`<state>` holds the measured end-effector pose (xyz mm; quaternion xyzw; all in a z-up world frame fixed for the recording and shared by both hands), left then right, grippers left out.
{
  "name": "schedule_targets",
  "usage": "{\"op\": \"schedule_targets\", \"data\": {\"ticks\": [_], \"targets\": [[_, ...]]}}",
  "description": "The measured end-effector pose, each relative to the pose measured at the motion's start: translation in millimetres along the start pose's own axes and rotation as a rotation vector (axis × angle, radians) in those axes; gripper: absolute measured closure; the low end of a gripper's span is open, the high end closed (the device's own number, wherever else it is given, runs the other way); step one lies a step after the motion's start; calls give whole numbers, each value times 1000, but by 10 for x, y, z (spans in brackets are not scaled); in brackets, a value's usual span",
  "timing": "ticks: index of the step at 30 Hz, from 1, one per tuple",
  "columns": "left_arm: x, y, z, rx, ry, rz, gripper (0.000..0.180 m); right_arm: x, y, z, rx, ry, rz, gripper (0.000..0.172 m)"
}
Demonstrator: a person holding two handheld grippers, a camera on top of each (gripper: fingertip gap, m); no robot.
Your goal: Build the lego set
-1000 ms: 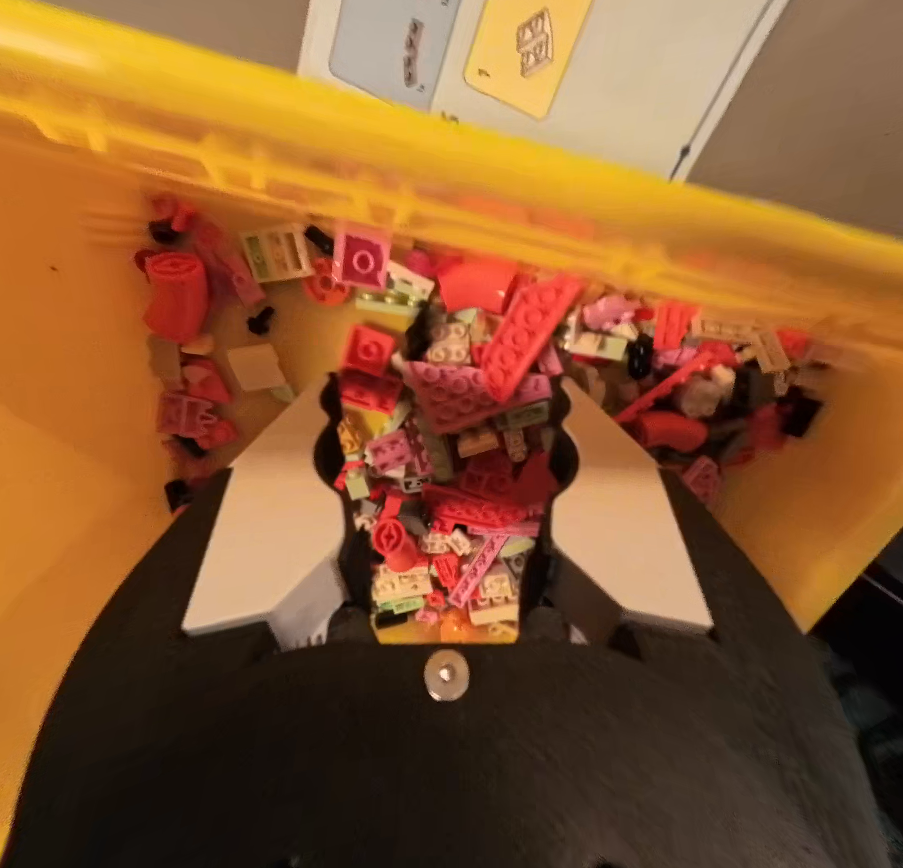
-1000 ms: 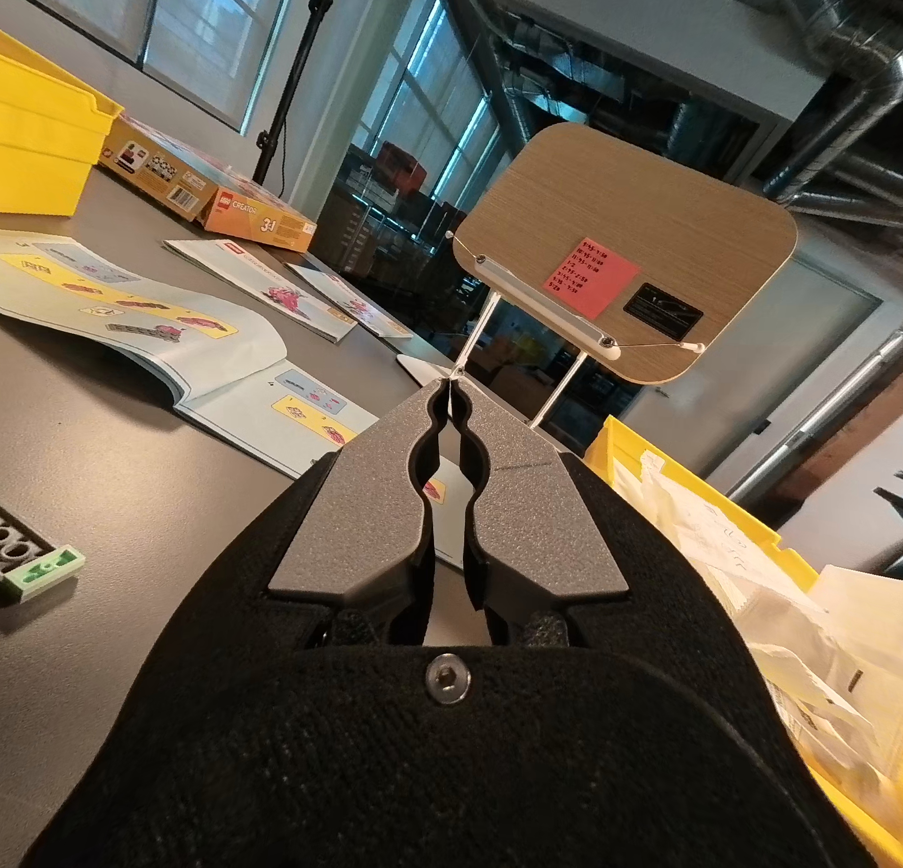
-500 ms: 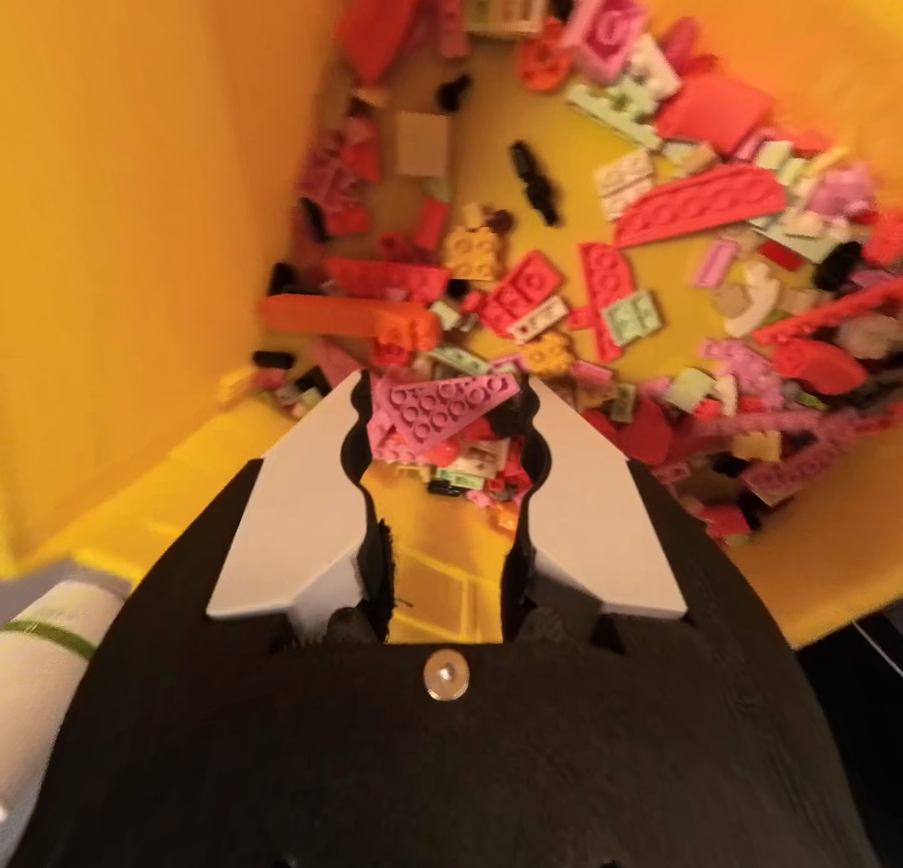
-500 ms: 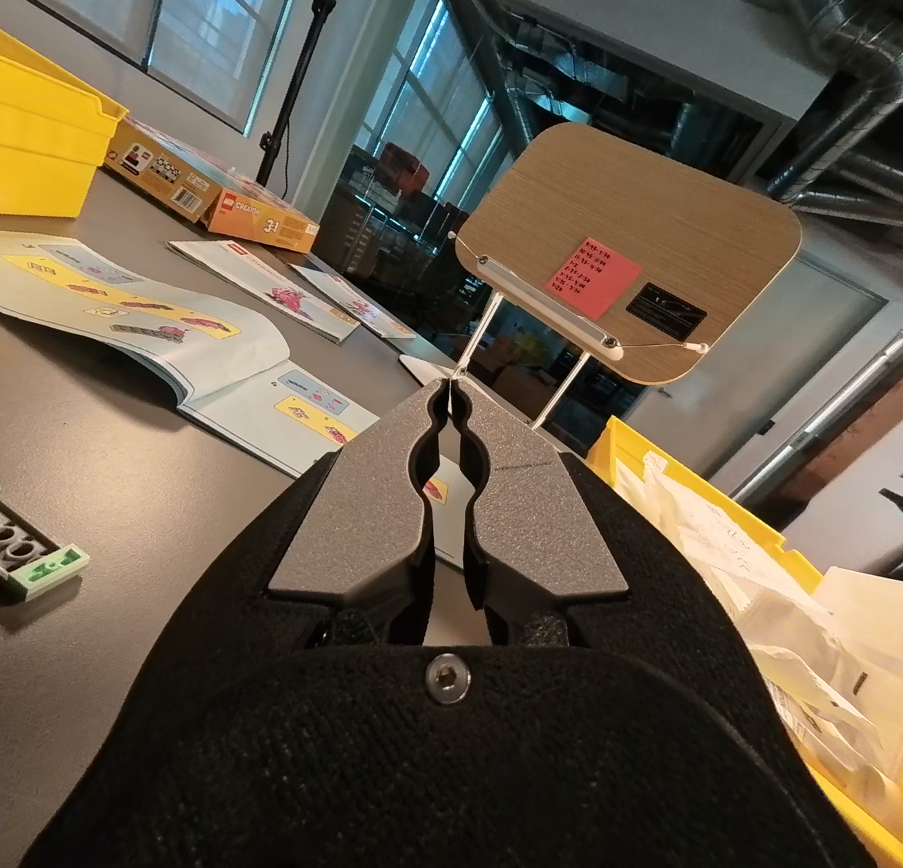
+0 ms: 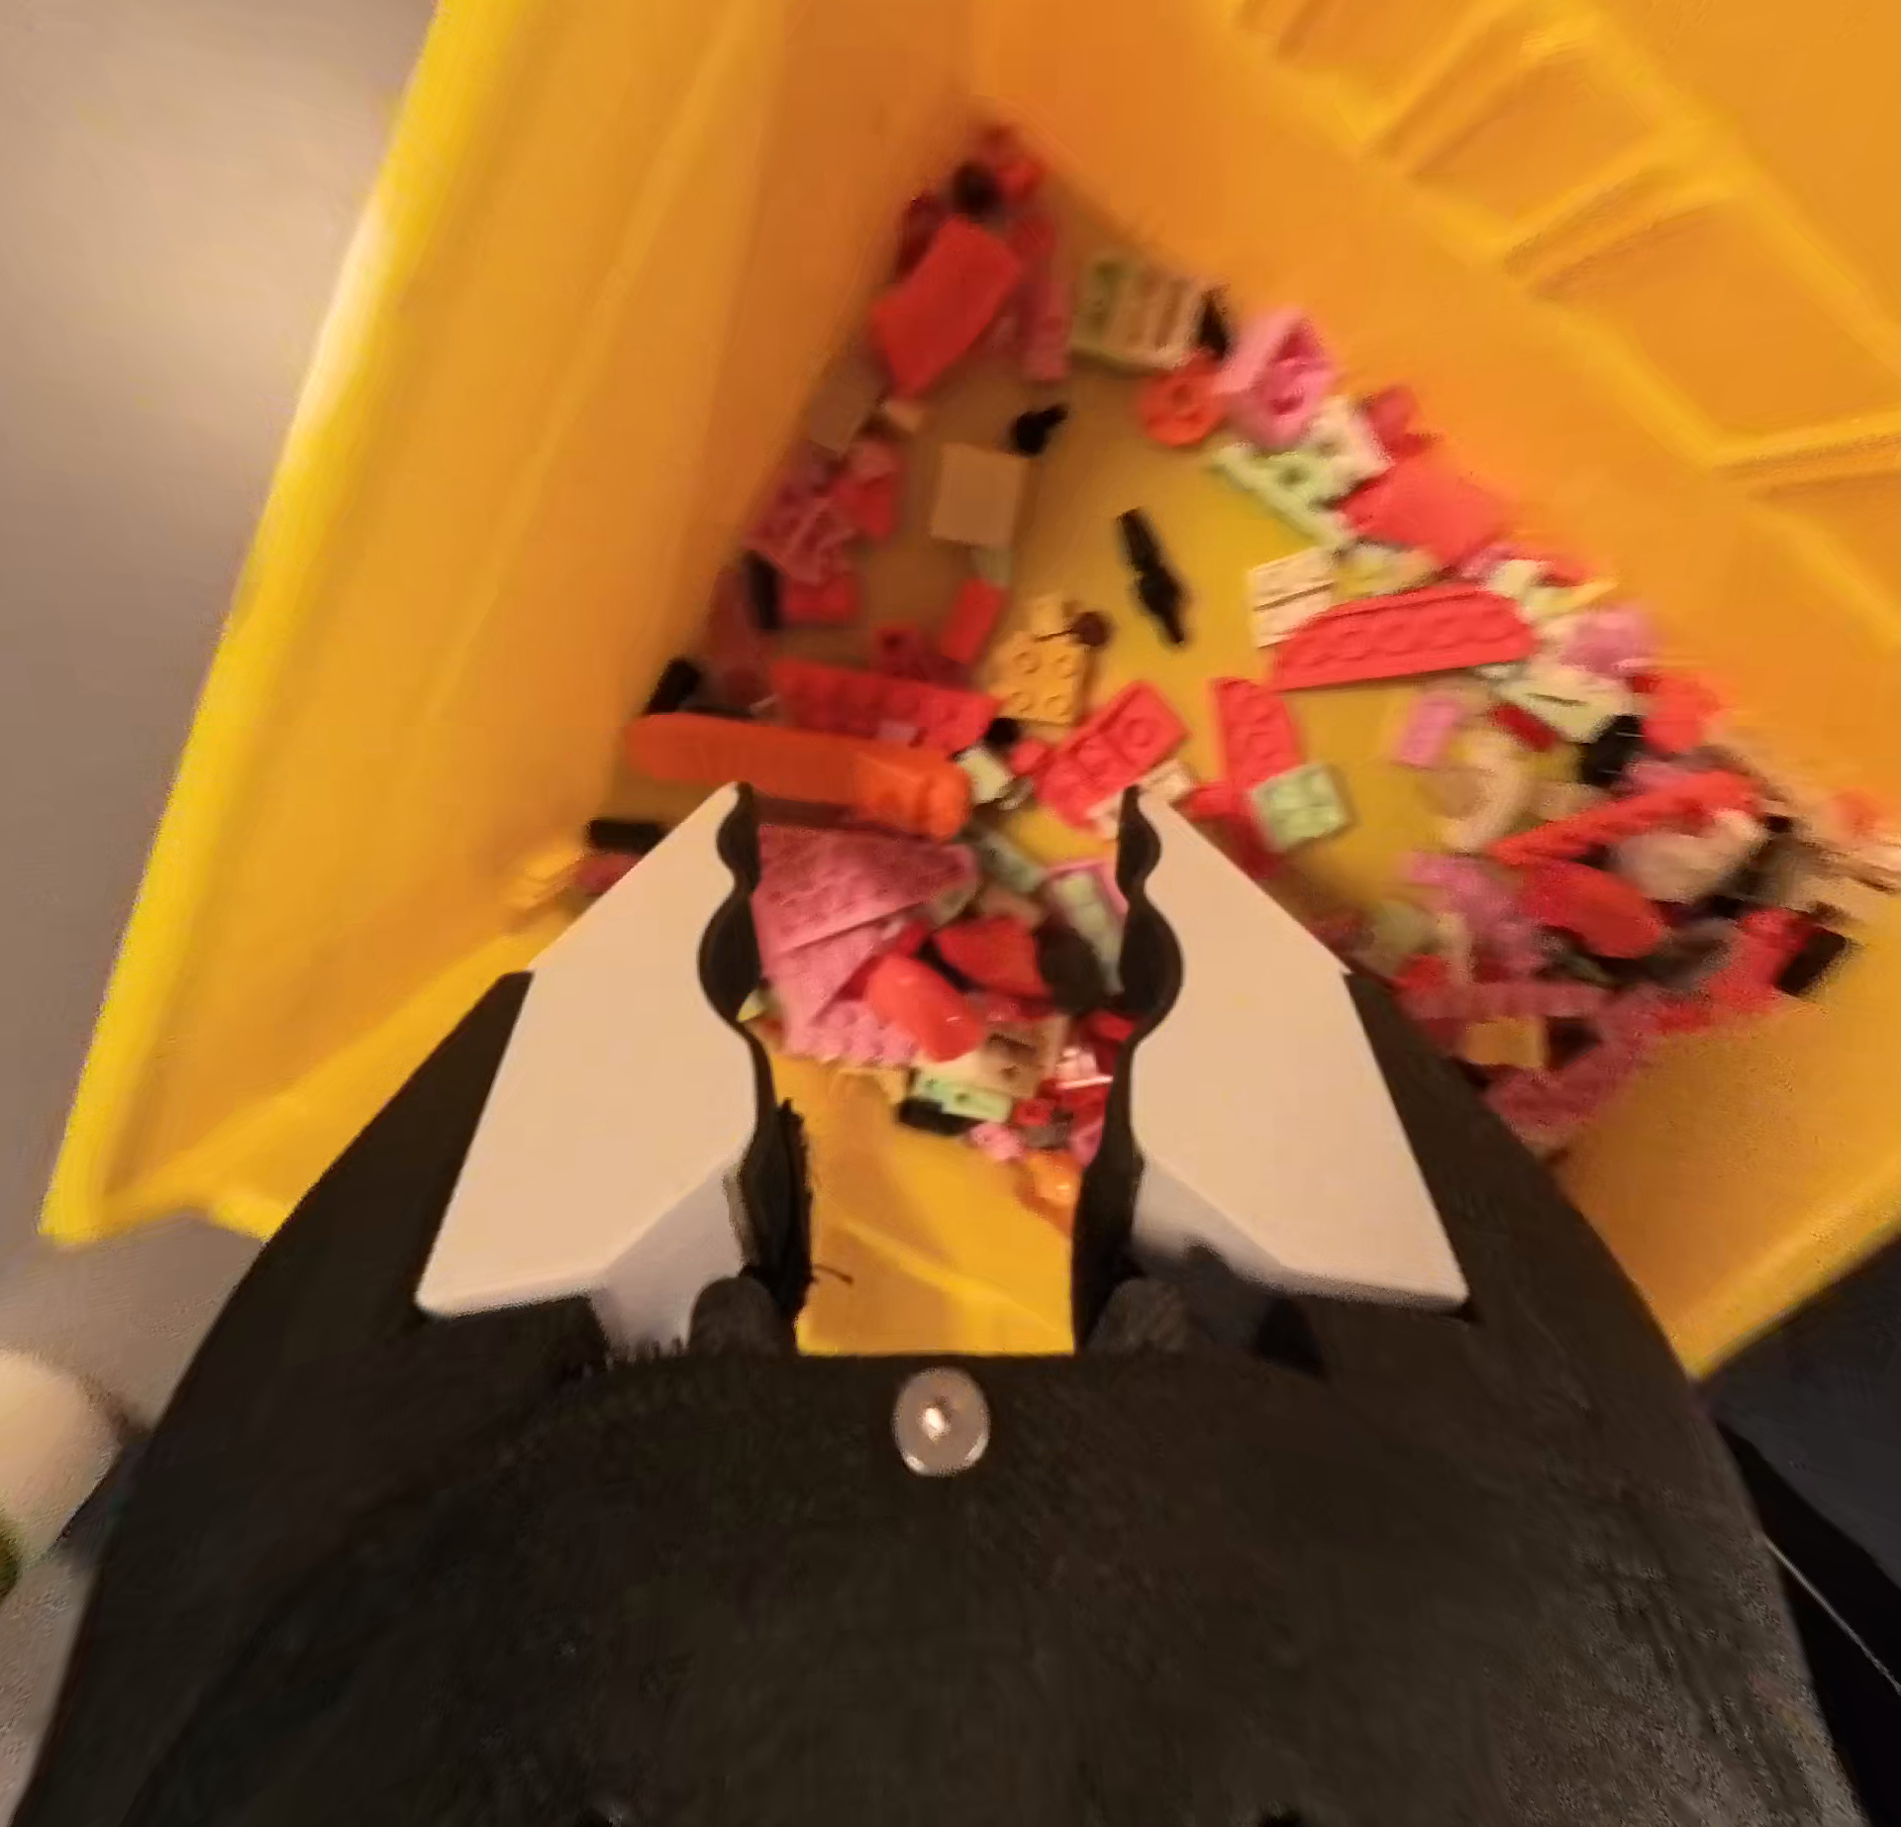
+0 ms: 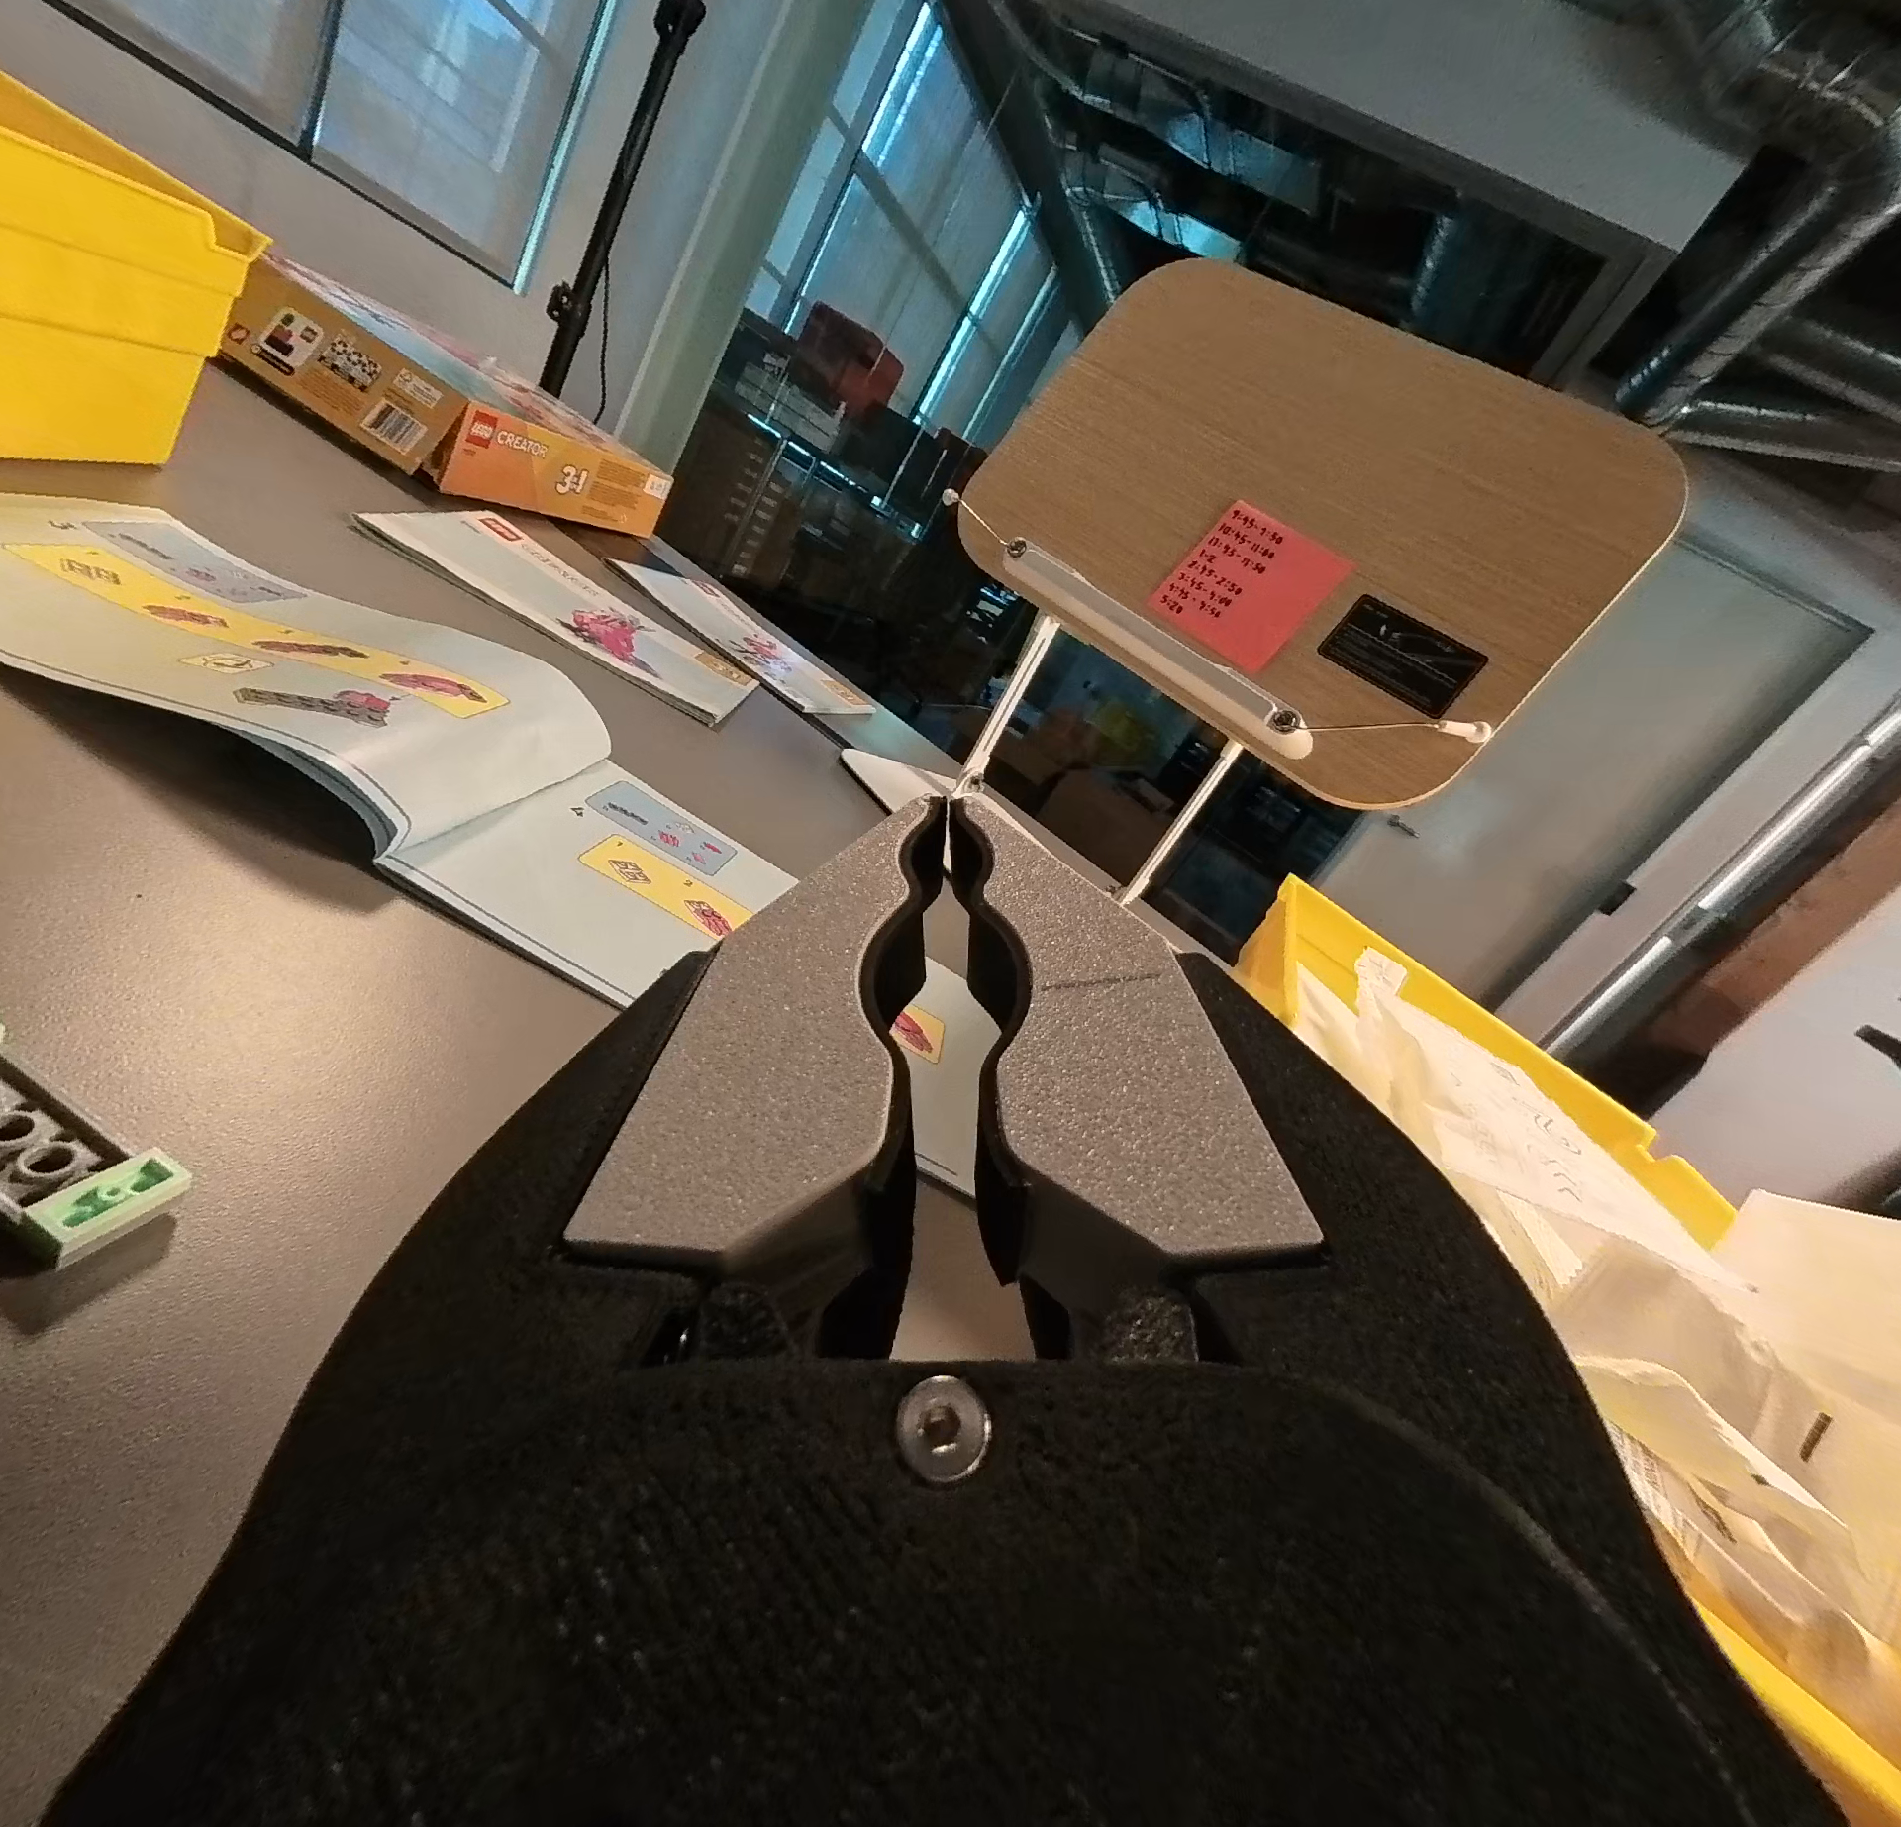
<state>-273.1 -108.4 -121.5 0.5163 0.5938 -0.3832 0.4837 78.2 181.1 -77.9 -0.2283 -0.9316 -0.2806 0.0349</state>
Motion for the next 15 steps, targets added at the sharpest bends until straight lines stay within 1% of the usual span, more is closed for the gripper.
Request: {"op": "schedule_targets", "data": {"ticks": [2, 3, 4, 6, 8, 9, 11, 15], "targets": [[-15, 237, -63, 65, 38, 101, 105, 0, 0, 1, 1, 0, -1, 172], [-7, 354, -80, 112, 43, 126, 96, 0, 0, 2, 1, -1, -1, 172], [15, 441, -90, 175, 37, 112, 81, 2, -1, 4, 1, -1, -1, 172], [84, 606, -47, 340, -9, 50, 61, 3, -2, 7, -1, -3, 0, 172], [152, 823, 26, 462, -55, 57, 52, 3, -2, 11, -1, -5, -1, 172], [177, 936, 62, 497, -74, 86, 52, 4, -2, 13, -2, -6, -1, 172], [211, 1104, 108, 549, -92, 136, 58, 5, -4, 14, -2, -6, -2, 172], [270, 1293, 133, 596, -92, 215, 88, 7, -8, 15, -3, -7, -4, 172]]}}
Point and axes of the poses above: each gripper's, where its closed fingertips meet, x out along the fingers, z out of its underside, y = z × x across the jaws, the point moved 3 cm from there along -x, back along the fingers, and after that the axes turned 3 degrees about z, right-handed, at the moved point
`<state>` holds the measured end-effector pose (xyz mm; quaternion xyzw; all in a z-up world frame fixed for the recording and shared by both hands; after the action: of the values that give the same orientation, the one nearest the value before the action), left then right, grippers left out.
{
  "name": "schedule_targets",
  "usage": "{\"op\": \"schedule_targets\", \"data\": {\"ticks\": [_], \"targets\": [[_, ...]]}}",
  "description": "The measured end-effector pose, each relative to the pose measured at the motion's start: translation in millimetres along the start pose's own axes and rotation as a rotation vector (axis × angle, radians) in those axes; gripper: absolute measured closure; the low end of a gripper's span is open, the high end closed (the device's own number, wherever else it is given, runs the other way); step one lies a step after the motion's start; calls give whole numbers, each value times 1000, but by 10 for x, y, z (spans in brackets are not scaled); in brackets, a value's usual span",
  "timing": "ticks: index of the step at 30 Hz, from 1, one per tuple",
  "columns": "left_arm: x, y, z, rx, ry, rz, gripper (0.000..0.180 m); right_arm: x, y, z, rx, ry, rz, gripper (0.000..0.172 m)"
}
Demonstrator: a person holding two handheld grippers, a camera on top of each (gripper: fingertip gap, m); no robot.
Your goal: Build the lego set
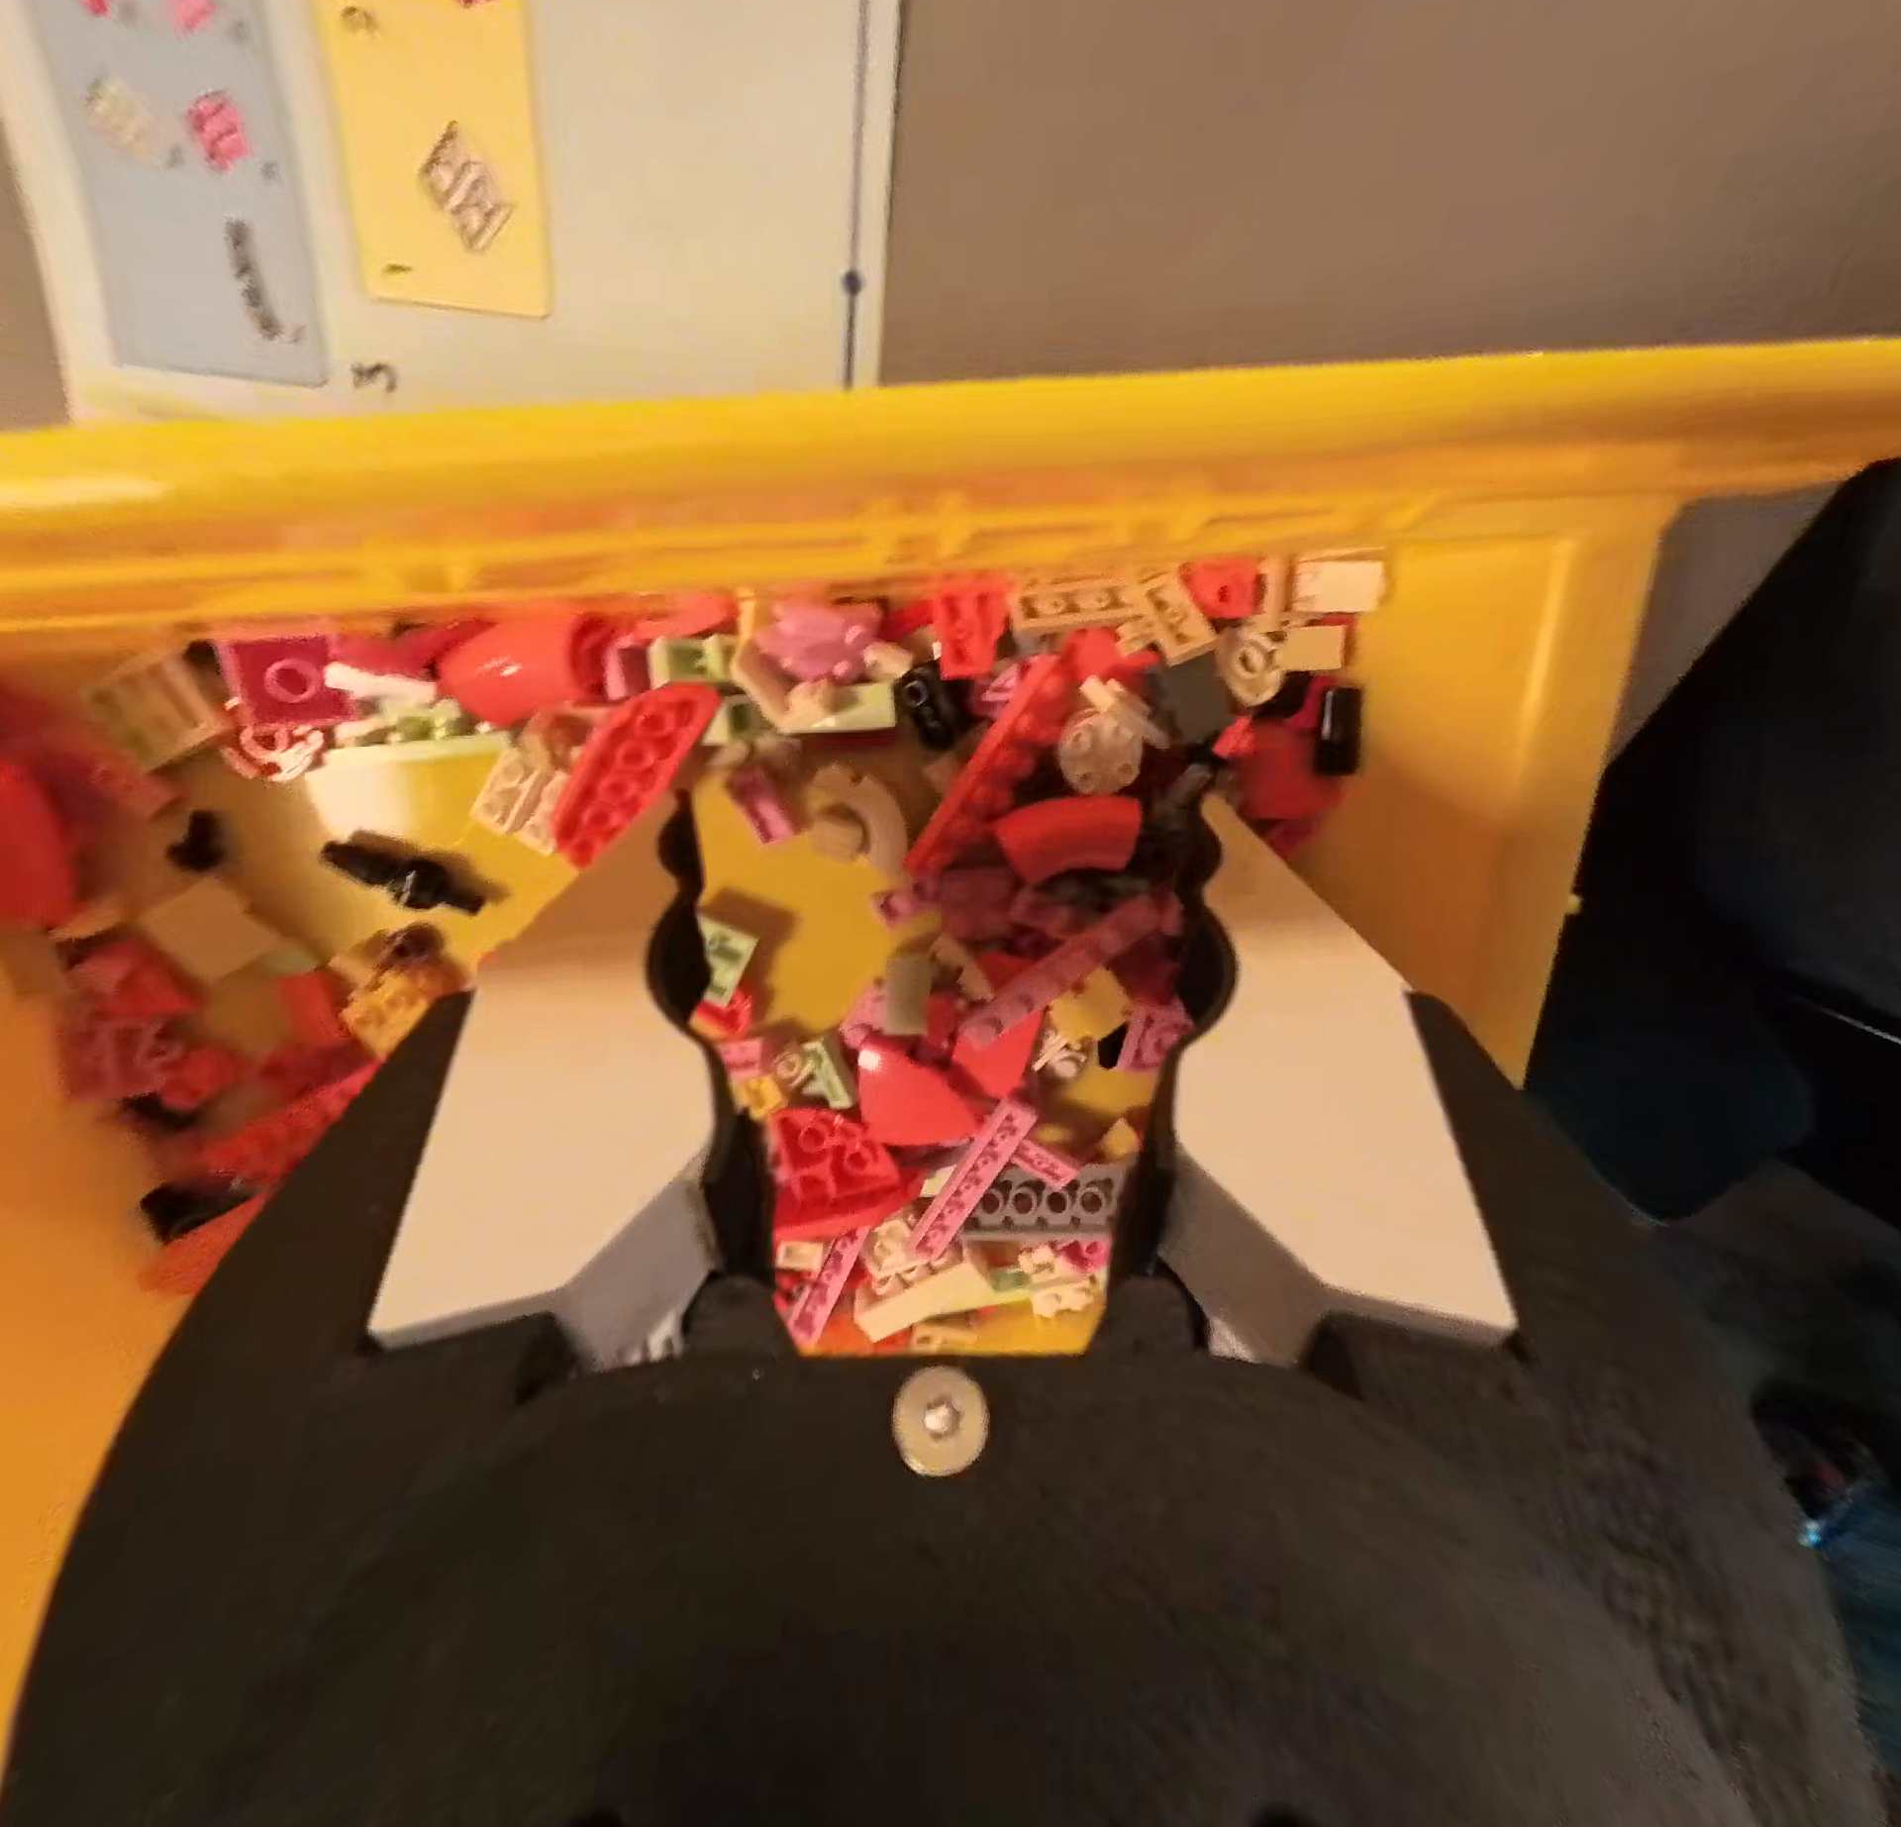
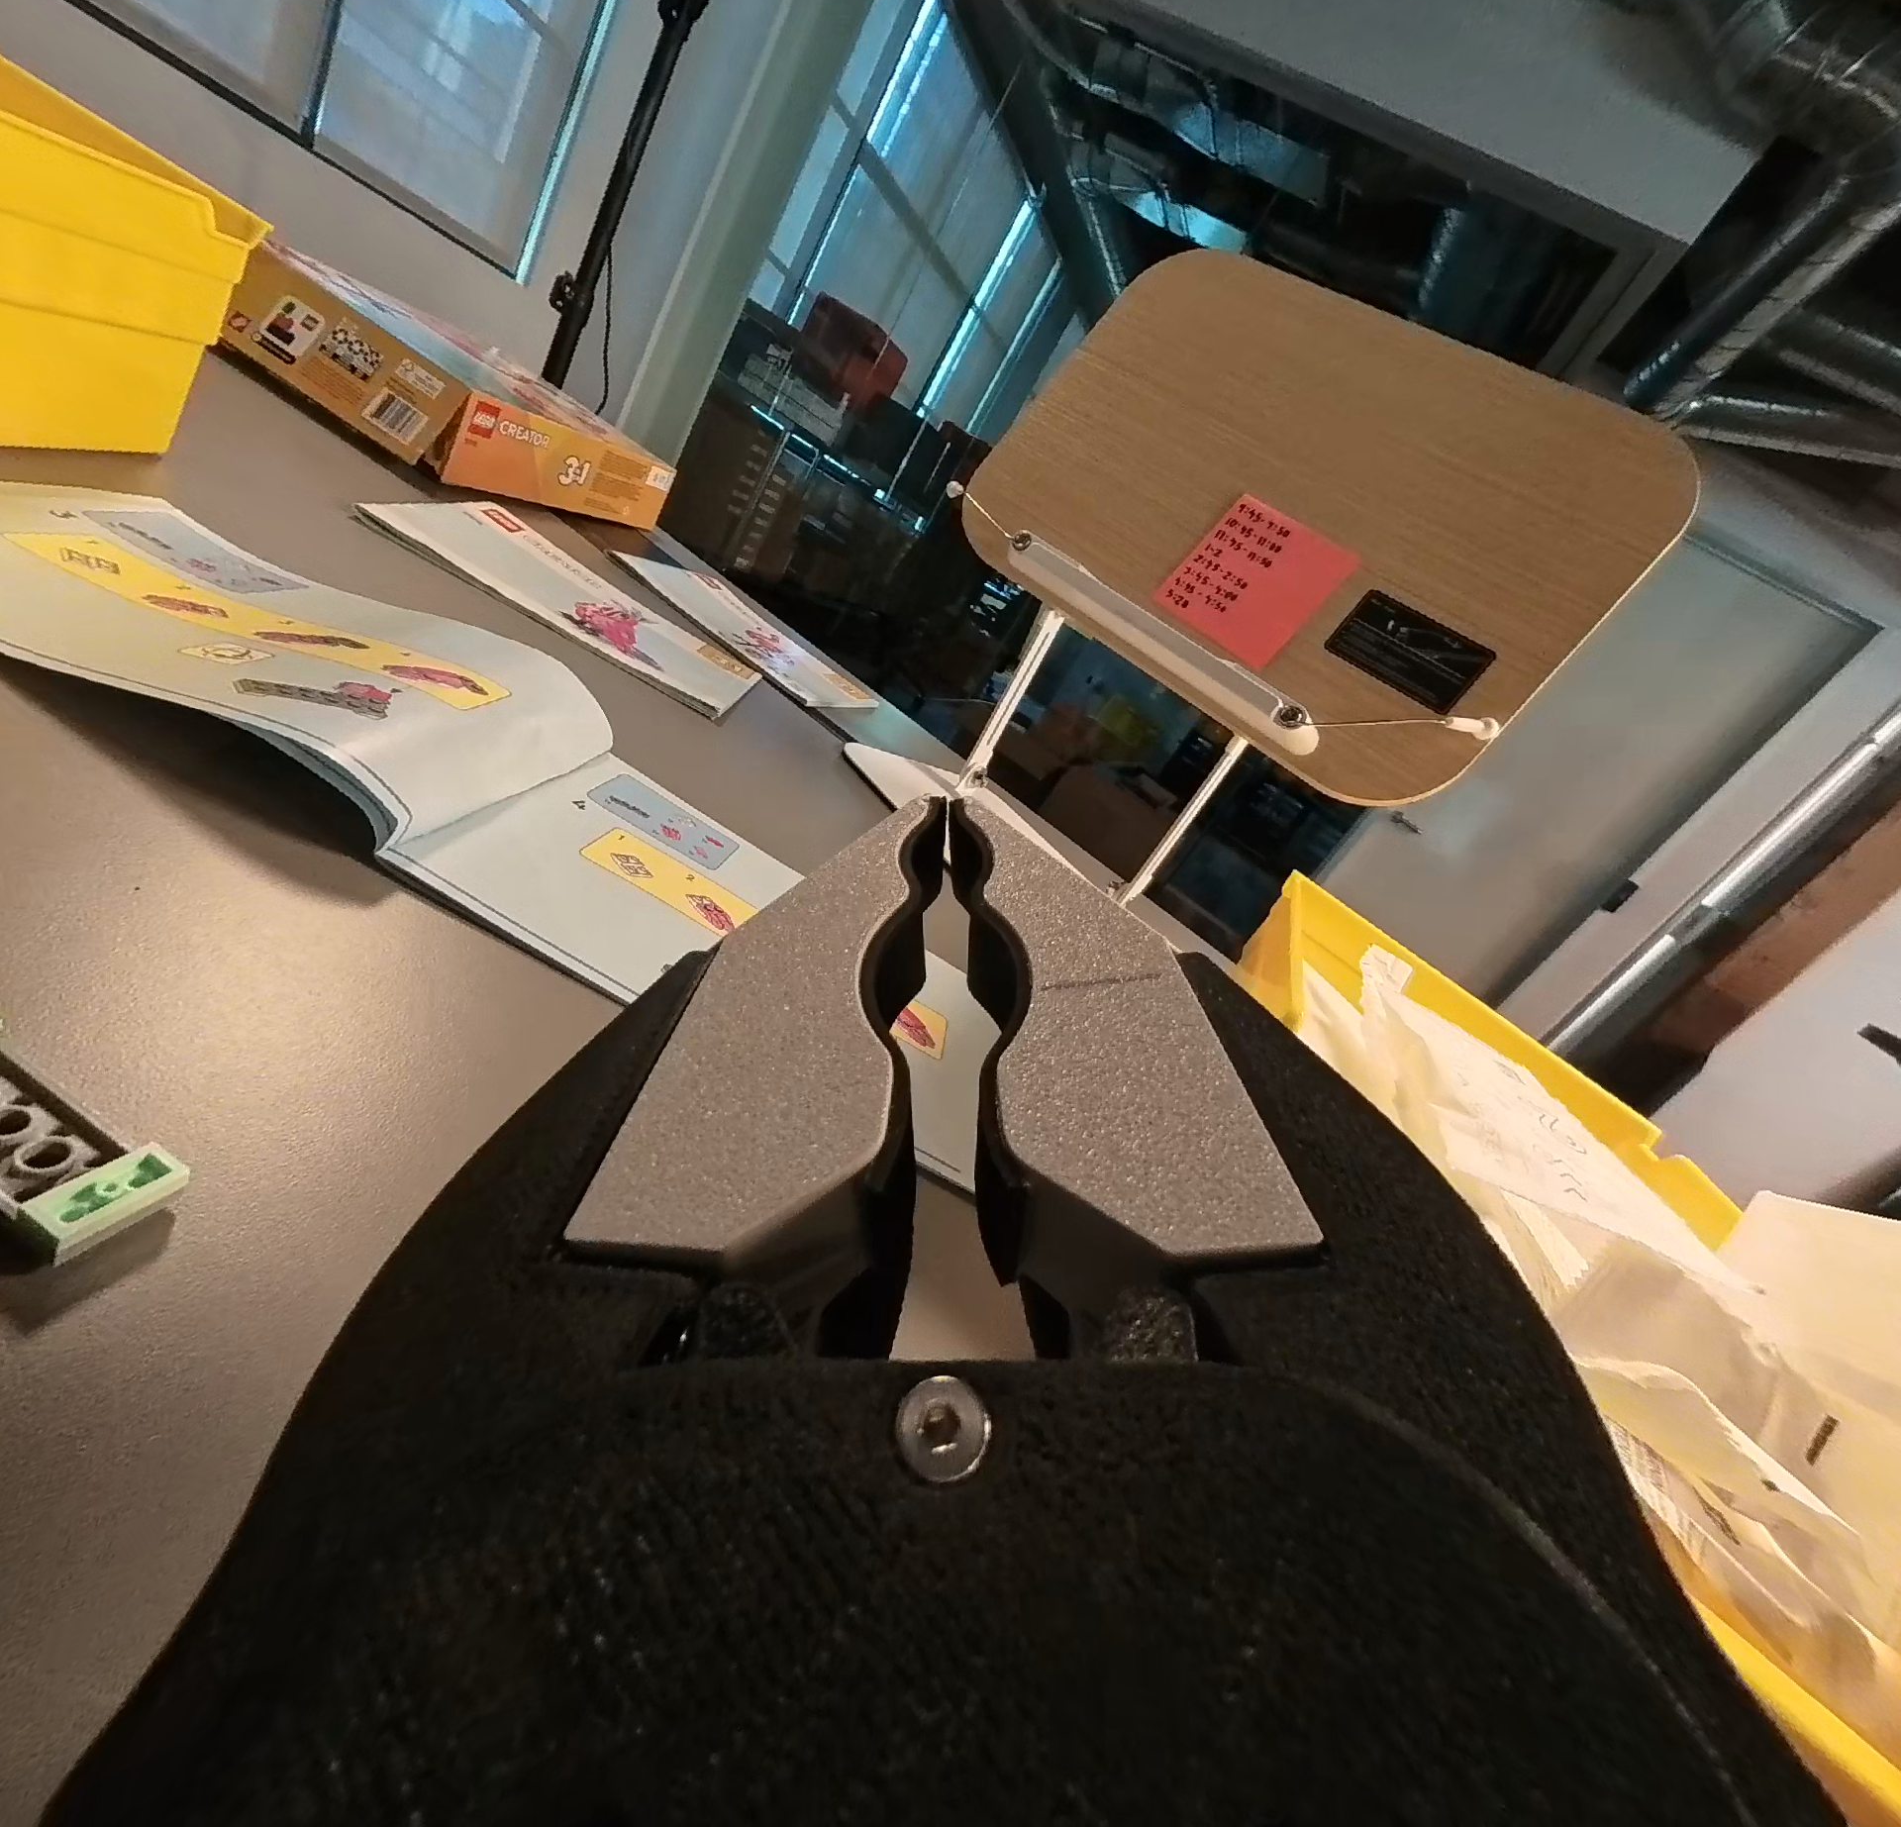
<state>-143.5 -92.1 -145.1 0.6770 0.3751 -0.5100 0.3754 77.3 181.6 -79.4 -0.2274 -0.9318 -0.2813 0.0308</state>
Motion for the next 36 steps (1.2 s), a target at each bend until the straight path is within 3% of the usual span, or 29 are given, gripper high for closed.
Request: {"op": "schedule_targets", "data": {"ticks": [7, 16, 18, 20, 23, 27, 36], "targets": [[46, 8, 16, 3, -34, 38, 165, -5, 4, -4, -1, 1, 1, 172], [-69, -428, 241, -168, -86, -232, 167, -9, 0, -14, 1, 7, -3, 172], [-115, -468, 189, -225, -18, -259, 144, -9, -1, -16, 1, 8, -4, 172], [-164, -401, 71, -235, 83, -223, 137, -10, -1, -18, 1, 8, -4, 172], [-155, -60, -154, -180, 224, 1, 155, -9, 0, -19, 1, 9, -3, 172], [-12, 80, -169, -111, 169, 58, 172, -5, -4, -21, 0, 9, -6, 172], [87, 119, -122, -107, 110, 97, 171, -3, -6, -25, -1, 9, -7, 172]]}}
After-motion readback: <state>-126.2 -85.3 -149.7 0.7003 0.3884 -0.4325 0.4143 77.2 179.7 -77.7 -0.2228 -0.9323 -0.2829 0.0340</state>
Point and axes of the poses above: each gripper's, where its closed fingertips meet, x out along the fingers, z out of its underside, y = z × x across the jaws, the point moved 3 cm from there along -x, back along the fingers, and after that the axes turned 3 degrees about z, right-handed, at the moved point
